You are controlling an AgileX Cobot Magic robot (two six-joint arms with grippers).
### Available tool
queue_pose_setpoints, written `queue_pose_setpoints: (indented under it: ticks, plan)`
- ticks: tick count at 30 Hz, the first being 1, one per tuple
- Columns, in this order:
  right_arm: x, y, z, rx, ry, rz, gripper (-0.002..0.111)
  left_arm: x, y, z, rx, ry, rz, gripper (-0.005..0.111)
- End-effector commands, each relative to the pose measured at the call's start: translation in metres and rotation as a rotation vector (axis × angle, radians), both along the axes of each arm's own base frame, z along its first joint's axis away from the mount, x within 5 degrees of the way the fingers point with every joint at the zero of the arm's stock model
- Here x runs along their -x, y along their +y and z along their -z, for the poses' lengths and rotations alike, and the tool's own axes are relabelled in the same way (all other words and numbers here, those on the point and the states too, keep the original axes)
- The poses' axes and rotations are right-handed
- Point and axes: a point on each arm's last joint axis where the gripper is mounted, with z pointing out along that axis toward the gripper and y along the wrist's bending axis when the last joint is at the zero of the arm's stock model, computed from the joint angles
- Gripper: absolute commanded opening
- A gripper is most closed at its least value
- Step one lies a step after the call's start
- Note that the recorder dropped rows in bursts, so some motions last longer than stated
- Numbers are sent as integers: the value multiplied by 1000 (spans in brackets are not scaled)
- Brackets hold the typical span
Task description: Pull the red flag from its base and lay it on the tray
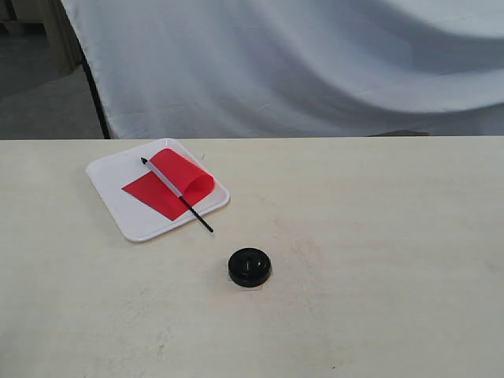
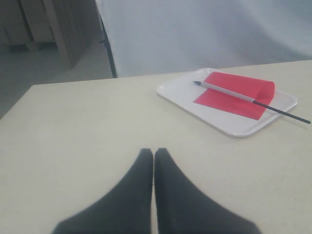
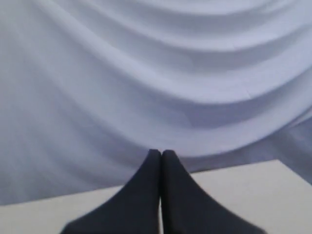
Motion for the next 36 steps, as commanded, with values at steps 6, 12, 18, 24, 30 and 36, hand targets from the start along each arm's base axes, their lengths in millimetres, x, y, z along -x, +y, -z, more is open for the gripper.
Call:
queue_pose_setpoints:
  ticks: [6, 12, 18, 24, 30, 36]
  plan:
    - [47, 9, -4, 35, -265, -76, -1, 0, 0, 0, 2, -9, 1, 1]
    - [45, 9, 2, -75, -194, -118, -1, 0, 0, 1, 1, 7, 0, 1]
    - [27, 9, 47, -66, -78, -112, -1, 0, 0, 1, 1, 7, 0, 1]
    - [16, 8, 106, 20, 131, -101, -1, 0, 0, 1, 1, 7, 0, 1]
    - [16, 8, 106, 27, 131, -101, -1, 0, 0, 1, 1, 7, 0, 1]
    - [16, 8, 111, -27, 183, -103, -1, 0, 0, 1, 1, 7, 0, 1]
